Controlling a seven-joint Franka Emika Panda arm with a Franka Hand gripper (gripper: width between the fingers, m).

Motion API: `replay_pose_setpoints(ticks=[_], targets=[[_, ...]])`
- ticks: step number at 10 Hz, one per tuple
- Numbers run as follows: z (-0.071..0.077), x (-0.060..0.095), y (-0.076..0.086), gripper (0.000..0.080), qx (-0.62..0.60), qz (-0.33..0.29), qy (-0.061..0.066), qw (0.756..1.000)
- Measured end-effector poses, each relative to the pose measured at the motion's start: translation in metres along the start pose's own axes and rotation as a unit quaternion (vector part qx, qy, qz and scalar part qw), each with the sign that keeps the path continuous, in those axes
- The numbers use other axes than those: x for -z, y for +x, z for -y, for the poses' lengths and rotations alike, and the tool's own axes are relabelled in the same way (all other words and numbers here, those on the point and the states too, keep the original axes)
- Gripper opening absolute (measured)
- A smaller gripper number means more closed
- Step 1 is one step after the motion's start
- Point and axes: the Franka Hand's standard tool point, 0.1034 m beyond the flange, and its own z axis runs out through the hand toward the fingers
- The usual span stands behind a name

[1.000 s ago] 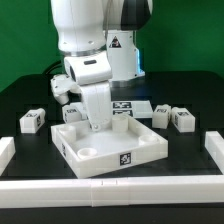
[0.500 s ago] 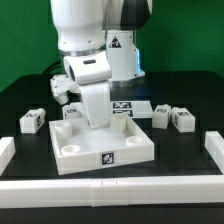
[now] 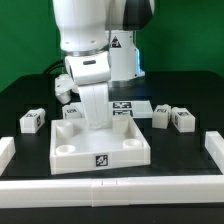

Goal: Assemble one leg

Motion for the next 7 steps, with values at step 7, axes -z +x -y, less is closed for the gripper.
replay_pose_setpoints(ticks=[7], targets=[[-0.022,0.001,0.029,0.0067,-0.034,-0.001,-0.013,0.999]])
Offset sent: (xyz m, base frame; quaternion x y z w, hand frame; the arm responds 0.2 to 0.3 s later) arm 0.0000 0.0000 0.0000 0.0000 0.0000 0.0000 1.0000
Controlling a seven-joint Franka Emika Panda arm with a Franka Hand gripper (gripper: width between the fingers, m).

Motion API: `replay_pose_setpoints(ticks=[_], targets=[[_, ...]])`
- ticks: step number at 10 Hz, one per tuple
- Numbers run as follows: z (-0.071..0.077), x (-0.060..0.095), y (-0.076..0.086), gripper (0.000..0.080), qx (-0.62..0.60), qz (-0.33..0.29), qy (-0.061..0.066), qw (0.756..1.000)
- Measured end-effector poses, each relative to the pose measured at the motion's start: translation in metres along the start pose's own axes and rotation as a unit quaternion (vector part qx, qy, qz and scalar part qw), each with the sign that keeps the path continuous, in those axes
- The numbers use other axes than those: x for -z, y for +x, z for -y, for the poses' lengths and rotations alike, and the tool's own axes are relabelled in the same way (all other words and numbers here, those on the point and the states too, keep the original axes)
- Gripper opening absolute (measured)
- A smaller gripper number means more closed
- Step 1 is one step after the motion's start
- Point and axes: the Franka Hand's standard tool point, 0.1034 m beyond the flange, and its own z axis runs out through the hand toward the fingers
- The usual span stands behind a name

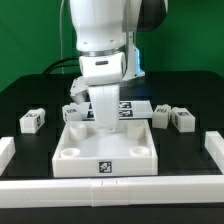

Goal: Assemble one leg

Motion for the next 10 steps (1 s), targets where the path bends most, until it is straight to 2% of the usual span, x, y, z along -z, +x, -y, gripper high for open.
replay_pose_setpoints(ticks=[2,3,5,6,7,8,10], targets=[[-0.018,-0.002,0.026,0.0067,0.015,-0.005,0.003,1.0],[-0.028,-0.002,0.033,0.0067,0.021,-0.008,-0.001,1.0],[-0.044,-0.003,0.059,0.0067,-0.003,-0.015,-0.01,1.0],[-0.048,-0.003,0.067,0.0066,-0.012,-0.016,-0.016,1.0],[-0.049,-0.004,0.074,0.0066,-0.034,-0.017,-0.015,0.999],[-0.051,-0.005,0.082,0.0066,-0.035,-0.017,-0.013,0.999],[-0.052,-0.005,0.085,0.0067,-0.012,-0.014,0.008,1.0]])
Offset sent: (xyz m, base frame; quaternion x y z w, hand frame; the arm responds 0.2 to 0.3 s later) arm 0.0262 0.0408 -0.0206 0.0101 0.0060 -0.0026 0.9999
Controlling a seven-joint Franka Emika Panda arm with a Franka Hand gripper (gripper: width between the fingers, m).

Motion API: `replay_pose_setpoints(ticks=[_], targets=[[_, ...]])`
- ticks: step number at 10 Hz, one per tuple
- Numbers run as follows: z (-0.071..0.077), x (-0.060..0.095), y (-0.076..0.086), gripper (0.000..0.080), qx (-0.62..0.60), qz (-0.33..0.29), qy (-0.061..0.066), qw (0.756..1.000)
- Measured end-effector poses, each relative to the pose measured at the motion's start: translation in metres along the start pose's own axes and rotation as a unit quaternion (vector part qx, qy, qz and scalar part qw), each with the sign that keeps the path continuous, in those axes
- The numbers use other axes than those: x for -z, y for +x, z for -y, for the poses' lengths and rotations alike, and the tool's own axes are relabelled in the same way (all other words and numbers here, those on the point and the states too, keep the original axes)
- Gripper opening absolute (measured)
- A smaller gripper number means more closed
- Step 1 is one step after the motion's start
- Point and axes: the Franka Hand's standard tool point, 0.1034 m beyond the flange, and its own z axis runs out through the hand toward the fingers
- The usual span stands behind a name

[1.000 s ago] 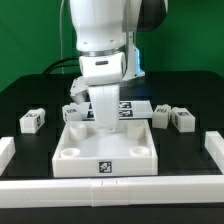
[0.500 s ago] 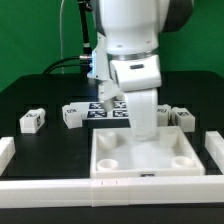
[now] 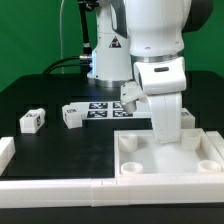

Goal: Assemble one leg

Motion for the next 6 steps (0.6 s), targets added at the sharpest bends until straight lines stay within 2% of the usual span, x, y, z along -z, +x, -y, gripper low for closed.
replay_pose_setpoints(ticks=[2,3,4,5,6], targets=[[0.0005,-0.0003,-0.0002,0.0067,-0.002,0.0,0.001,1.0],[0.0006,-0.0005,-0.0007,0.0239,-0.002,0.0,0.001,1.0],[0.0007,-0.0006,-0.0011,0.0239,-0.003,0.0,0.001,1.0],[0.0007,-0.0007,-0.0013,0.0422,-0.003,0.0,0.001,1.0],[0.0008,-0.0008,-0.0015,0.0555,-0.003,0.0,0.001,1.0]])
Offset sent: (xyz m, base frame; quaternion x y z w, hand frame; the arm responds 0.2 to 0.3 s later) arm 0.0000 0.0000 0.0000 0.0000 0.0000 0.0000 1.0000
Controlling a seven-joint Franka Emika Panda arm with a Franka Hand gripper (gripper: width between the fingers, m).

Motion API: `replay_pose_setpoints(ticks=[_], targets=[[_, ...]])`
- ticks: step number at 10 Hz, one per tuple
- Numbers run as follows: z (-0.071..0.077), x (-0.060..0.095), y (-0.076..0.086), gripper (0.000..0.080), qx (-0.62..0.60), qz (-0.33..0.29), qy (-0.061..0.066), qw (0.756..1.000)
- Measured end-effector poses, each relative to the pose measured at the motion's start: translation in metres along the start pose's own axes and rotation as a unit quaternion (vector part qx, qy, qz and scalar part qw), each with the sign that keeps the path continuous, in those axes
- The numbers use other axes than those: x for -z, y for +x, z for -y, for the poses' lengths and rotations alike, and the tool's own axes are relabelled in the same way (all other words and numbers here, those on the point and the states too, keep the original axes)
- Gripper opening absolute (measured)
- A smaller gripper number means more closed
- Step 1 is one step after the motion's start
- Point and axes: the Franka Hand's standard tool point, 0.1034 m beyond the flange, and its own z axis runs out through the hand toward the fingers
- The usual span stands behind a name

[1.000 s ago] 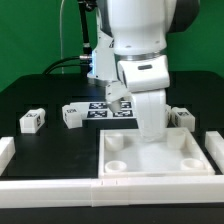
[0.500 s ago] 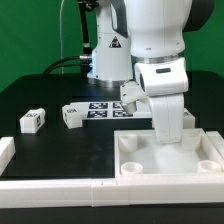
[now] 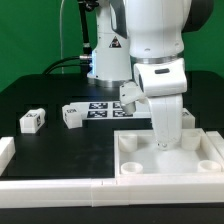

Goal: Assemble one leg

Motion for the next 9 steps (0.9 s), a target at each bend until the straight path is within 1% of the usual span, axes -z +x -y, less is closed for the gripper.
replay_pose_setpoints(ticks=[1,2,3,7,8,9], targets=[[0.0,0.0,0.0,0.0555,0.0,0.0,0.0,1.0],[0.0,0.0,0.0,0.063,0.0,0.0,0.0,1.0],[0.0,0.0,-0.001,0.0644,-0.001,0.0,0.0,1.0],[0.001,0.0,-0.002,0.0649,-0.003,0.0,-0.001,1.0],[0.007,0.006,-0.004,0.0649,-0.014,0.001,-0.012,1.0],[0.015,0.016,-0.003,0.0649,-0.03,0.004,-0.018,0.999]])
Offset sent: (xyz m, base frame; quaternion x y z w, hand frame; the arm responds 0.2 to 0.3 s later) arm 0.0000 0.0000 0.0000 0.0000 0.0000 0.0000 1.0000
